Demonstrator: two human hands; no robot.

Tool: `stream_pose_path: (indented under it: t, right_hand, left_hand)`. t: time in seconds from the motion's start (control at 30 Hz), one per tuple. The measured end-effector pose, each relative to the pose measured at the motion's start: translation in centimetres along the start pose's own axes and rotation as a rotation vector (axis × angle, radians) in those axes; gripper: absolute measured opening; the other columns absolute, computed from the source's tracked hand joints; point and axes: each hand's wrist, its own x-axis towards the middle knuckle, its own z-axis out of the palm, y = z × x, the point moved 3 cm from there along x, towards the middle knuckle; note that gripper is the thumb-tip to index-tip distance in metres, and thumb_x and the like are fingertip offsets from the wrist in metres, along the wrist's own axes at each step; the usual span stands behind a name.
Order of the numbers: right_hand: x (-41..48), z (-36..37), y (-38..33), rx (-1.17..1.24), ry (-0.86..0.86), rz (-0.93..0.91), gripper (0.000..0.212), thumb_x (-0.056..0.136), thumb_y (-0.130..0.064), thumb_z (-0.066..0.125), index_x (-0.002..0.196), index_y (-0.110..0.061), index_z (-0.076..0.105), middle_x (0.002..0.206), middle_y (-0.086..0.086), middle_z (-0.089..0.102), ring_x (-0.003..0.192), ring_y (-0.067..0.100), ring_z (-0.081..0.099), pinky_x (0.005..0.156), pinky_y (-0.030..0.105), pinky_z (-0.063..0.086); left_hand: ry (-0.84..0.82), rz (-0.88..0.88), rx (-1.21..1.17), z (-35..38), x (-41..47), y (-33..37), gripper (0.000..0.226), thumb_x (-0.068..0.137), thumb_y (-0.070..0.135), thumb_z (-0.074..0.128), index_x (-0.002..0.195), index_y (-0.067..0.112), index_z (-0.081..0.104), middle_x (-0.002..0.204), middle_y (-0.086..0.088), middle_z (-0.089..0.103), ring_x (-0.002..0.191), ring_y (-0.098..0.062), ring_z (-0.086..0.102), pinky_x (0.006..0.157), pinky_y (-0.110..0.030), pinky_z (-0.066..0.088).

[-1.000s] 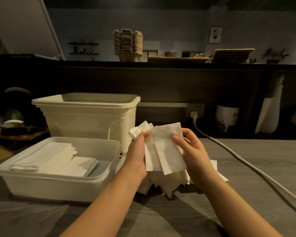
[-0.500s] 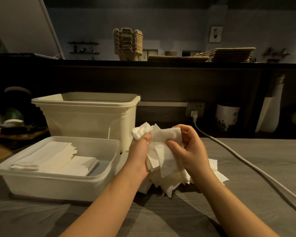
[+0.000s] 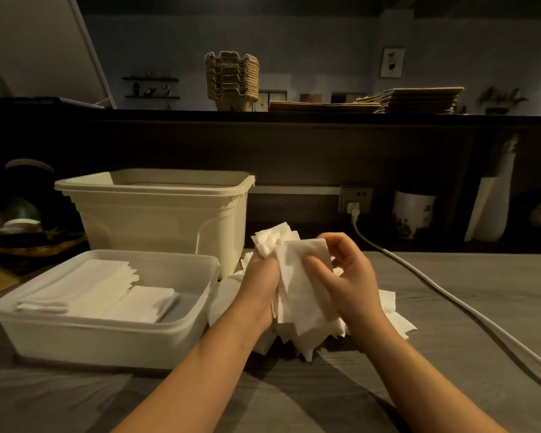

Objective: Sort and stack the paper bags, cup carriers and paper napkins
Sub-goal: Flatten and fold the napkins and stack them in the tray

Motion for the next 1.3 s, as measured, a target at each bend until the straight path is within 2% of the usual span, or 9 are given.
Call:
stream_pose_path:
  t: [0.1,0.27,0.43,0.57,0.73,0.93,1.1,1.2,1.3]
  right_hand:
    - [0.2,-0.3,0.5,-0.006,0.108,0.067,0.019,0.085,-0.017,0.065,0.082,-0.031,0.051,0.085,-0.011,0.056,0.08,0.006,0.054,0.069,0.024,0.05]
    - [0.2,-0.1,1.2,-0.123,0.103,0.074,0.021,0.083,-0.018,0.067,0.074,-0.023,0.049,0.086,-0.003,0.056,0.082,0.01,0.053,0.071,0.026,0.047]
    - [0.3,-0.5,1.4,-0.23,0.16,0.035,0.037,0.08,-0.024,0.071,0.102,-0.031,0.043,0.1,-0.018,0.044,0.093,-0.001,0.044,0.075,0.011,0.036]
    - [0.6,-0.6,1.9,-0.109,0.121,0.196,0.035,0.082,-0.034,0.068,0.108,-0.03,0.044,0.113,-0.007,0.048,0.101,0.008,0.049,0.077,0.021,0.043]
    - [0.5,-0.6,1.9,-0.019,0.071,0.221,0.012,0.086,-0.032,0.063,0.092,-0.037,0.053,0.103,-0.008,0.061,0.097,0.011,0.058,0.082,0.033,0.051]
    - [0.5,-1.3,1.6,0.271,0.214,0.295,0.003,0.092,-0.027,0.054,0.093,-0.028,0.057,0.098,0.003,0.063,0.09,0.023,0.064,0.077,0.043,0.056]
    - [1.1,-2.7,1.5,0.637,0.355,0.381,0.012,0.095,-0.023,0.051,0.107,-0.024,0.054,0.102,0.001,0.06,0.096,0.02,0.061,0.072,0.042,0.055]
    - [1.2,-2.7,1.4,0.709,0.303,0.424,0.024,0.092,-0.024,0.054,0.116,-0.022,0.054,0.109,0.005,0.061,0.098,0.022,0.061,0.079,0.042,0.053]
    - [1.0,-2.0,0.7,0.577,0.144,0.358,0.024,0.091,-0.024,0.055,0.114,-0.019,0.056,0.102,0.005,0.064,0.083,0.016,0.067,0.065,0.032,0.056]
  left_hand:
    - [-0.077,0.011,0.017,0.4,-0.2,-0.3,0.024,0.098,0.027,0.043,0.116,0.018,0.057,0.105,-0.013,0.067,0.095,-0.03,0.065,0.084,-0.045,0.053]
    - [-0.239,-0.023,-0.034,0.6,-0.7,-0.2,0.029,0.097,0.039,0.041,0.096,0.02,0.064,0.076,-0.003,0.073,0.07,-0.017,0.07,0.065,-0.032,0.056]
    - [-0.32,-0.025,-0.055,0.7,-0.8,-0.1,0.025,0.094,0.036,0.046,0.1,0.018,0.063,0.078,-0.004,0.072,0.072,-0.018,0.07,0.066,-0.032,0.057]
    - [-0.306,-0.005,-0.087,0.4,-0.5,0.0,0.021,0.093,0.022,0.049,0.11,0.018,0.06,0.09,-0.007,0.072,0.083,-0.022,0.069,0.068,-0.035,0.057]
    - [-0.33,0.001,-0.181,0.4,-0.5,0.2,0.034,0.093,0.018,0.046,0.125,0.027,0.054,0.115,-0.01,0.067,0.104,-0.028,0.064,0.082,-0.042,0.054]
    - [-0.301,-0.046,-0.144,0.3,-0.3,0.1,0.023,0.093,0.022,0.047,0.106,0.012,0.063,0.084,-0.008,0.072,0.077,-0.023,0.069,0.069,-0.035,0.053]
    - [-0.304,-0.076,-0.247,0.0,-0.2,0.4,0.036,0.094,0.026,0.037,0.112,0.014,0.066,0.106,-0.009,0.07,0.097,-0.024,0.065,0.087,-0.04,0.049]
    - [-0.286,-0.09,-0.218,-0.3,-0.1,0.4,0.039,0.094,0.033,0.036,0.11,0.016,0.067,0.111,-0.008,0.069,0.101,-0.022,0.062,0.086,-0.036,0.048]
    - [-0.284,-0.057,-0.11,-0.2,-0.2,0.4,0.038,0.094,0.041,0.041,0.097,0.018,0.071,0.091,-0.004,0.073,0.084,-0.018,0.066,0.077,-0.034,0.049]
